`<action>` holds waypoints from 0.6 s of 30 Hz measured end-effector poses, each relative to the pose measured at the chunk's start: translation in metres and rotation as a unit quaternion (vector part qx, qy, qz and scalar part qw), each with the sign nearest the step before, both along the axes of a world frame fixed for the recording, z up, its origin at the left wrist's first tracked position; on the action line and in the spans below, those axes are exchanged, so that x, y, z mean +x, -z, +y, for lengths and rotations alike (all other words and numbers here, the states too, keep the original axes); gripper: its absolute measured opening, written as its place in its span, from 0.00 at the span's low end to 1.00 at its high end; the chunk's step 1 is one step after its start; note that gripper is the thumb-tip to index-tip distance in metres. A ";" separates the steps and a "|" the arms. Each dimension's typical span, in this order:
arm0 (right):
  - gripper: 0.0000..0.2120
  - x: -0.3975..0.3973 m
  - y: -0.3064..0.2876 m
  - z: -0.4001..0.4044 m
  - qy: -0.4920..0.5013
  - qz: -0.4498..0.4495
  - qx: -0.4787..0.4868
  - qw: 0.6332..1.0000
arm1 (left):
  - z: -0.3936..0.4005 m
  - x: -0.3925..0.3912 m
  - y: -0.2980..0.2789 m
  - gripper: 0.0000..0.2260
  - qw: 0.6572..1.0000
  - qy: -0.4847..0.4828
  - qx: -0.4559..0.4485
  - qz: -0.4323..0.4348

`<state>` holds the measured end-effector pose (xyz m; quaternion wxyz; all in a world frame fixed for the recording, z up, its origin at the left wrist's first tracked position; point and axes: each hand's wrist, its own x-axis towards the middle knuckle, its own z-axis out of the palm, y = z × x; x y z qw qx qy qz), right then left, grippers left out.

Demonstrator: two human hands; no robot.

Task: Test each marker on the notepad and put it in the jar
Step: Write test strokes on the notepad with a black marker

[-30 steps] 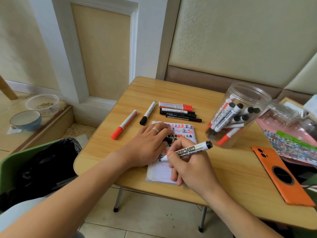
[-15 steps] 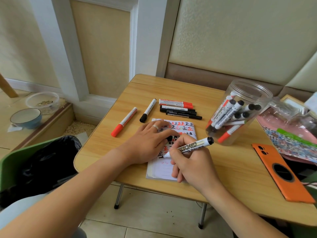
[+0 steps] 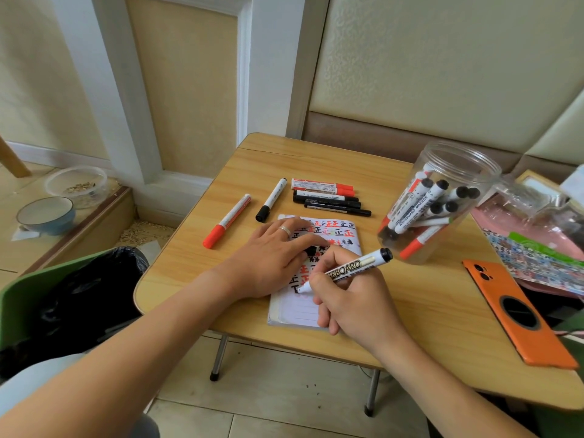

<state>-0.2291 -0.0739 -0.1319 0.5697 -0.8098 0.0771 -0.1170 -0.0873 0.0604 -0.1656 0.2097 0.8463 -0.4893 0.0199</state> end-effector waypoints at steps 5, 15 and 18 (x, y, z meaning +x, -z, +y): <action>0.08 0.001 0.001 0.000 0.012 0.001 0.010 1.000 | -0.001 -0.001 -0.001 0.18 1.000 -0.001 0.001 -0.002; 0.07 0.000 0.000 0.000 -0.006 -0.007 0.022 1.000 | -0.002 -0.001 0.001 0.16 1.000 -0.009 -0.029 -0.004; 0.07 -0.001 -0.001 0.001 -0.020 -0.007 0.017 1.000 | -0.002 0.000 0.003 0.10 0.999 -0.013 -0.046 -0.001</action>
